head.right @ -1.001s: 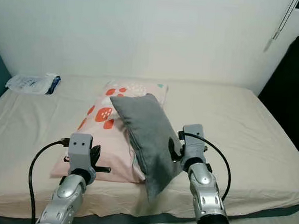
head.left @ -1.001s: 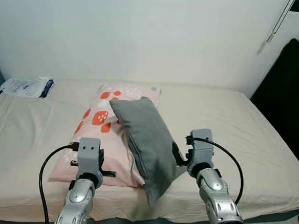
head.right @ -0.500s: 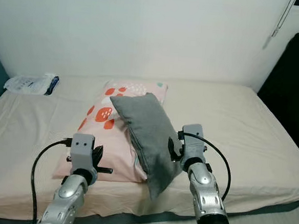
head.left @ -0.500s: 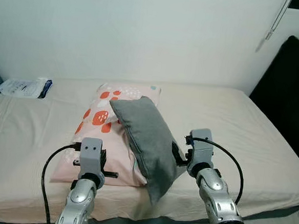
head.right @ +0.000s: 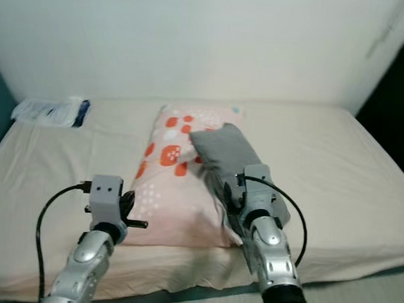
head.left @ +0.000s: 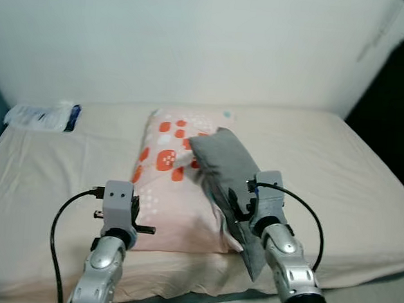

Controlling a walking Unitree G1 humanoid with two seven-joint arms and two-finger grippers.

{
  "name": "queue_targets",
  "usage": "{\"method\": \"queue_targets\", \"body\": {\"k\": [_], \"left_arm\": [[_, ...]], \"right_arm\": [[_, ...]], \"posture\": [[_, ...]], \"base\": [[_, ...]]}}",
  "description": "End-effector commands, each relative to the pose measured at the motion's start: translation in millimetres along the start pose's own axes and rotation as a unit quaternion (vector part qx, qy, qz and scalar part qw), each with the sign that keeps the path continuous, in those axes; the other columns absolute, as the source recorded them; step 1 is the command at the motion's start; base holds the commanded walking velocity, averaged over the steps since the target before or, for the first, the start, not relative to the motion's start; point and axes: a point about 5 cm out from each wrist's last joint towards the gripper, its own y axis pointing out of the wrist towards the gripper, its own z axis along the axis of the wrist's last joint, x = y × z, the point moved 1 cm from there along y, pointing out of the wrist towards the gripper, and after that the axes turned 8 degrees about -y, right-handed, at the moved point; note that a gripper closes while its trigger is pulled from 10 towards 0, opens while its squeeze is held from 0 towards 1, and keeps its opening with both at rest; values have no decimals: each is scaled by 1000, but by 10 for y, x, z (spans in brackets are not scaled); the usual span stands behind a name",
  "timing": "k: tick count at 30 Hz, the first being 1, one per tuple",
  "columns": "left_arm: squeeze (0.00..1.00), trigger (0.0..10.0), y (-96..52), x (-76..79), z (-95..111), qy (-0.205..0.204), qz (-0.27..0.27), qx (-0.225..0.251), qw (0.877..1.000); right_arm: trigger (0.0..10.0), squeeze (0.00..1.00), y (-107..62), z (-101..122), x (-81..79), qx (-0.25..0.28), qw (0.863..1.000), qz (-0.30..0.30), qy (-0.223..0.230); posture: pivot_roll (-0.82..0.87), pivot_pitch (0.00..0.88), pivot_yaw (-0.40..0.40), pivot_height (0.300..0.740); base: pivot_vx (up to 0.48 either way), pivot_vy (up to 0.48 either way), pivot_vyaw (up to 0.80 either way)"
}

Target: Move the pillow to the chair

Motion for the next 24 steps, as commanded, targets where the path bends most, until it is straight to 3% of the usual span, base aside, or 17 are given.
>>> {"method": "queue_targets", "body": {"k": [1, 21, 24], "left_arm": [[0, 10000, -17, 9, -36, -1, -2, -7, 1000], [0, 10000, -20, 7, -23, -5, -3, -5, 1000], [0, 10000, -19, 52, -19, 14, -18, -6, 1000]], "right_arm": [[10000, 0, -18, -40, 39, -8, 1000, -5, 1], [10000, 0, -5, -37, 32, -9, 1000, -6, 3], [10000, 0, -4, -36, 30, -9, 1000, -6, 3]], "posture": [[52, 0, -80, 740], [53, 0, -77, 740], [54, 0, -78, 740]], "base": [[0, 0, 0], [0, 0, 0], [0, -429, 0]]}}
